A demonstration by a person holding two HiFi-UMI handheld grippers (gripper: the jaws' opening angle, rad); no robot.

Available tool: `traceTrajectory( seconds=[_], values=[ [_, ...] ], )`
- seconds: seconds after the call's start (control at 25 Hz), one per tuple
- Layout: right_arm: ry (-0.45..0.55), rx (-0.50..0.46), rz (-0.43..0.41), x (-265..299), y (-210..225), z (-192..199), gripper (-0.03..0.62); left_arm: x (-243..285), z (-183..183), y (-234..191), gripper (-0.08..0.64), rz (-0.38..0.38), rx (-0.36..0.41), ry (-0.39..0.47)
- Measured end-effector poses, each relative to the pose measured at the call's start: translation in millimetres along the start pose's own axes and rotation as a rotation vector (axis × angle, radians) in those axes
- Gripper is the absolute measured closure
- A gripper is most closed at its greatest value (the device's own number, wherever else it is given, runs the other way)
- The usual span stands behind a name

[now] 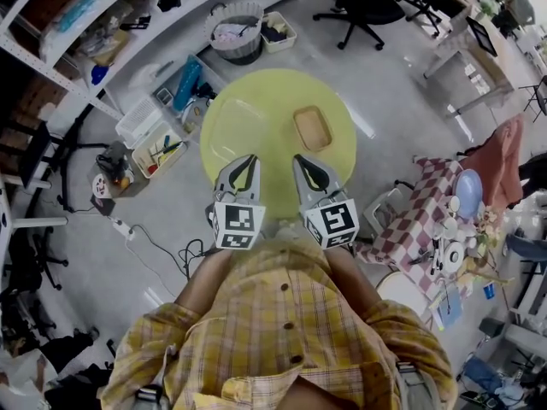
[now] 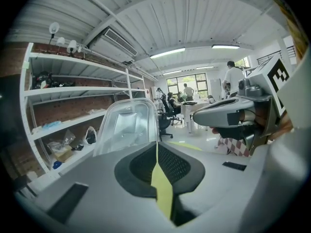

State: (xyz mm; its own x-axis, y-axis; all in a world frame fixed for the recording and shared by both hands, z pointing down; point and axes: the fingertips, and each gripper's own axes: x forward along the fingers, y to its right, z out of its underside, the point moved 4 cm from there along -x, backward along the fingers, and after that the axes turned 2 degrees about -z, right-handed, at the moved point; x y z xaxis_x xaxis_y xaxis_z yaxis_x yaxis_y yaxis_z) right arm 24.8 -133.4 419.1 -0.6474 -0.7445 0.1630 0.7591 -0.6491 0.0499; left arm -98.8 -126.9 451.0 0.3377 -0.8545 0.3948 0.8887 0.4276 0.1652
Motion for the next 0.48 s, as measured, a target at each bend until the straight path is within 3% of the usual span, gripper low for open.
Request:
traceTrajectory(
  seconds=[0.36, 0.48],
  values=[
    [-0.013, 0.004, 0.001, -5.3, 0.2, 4.4, 0.595, -7.1, -0.9, 5.7, 0.548, -0.01, -0.006, 0.009],
    [-0.013, 0.007, 0.0, -6.4, 0.0, 6.4, 0.595, -10.3, -14.7, 4.6, 0.548, -0.008, 0.015, 0.05]
  ],
)
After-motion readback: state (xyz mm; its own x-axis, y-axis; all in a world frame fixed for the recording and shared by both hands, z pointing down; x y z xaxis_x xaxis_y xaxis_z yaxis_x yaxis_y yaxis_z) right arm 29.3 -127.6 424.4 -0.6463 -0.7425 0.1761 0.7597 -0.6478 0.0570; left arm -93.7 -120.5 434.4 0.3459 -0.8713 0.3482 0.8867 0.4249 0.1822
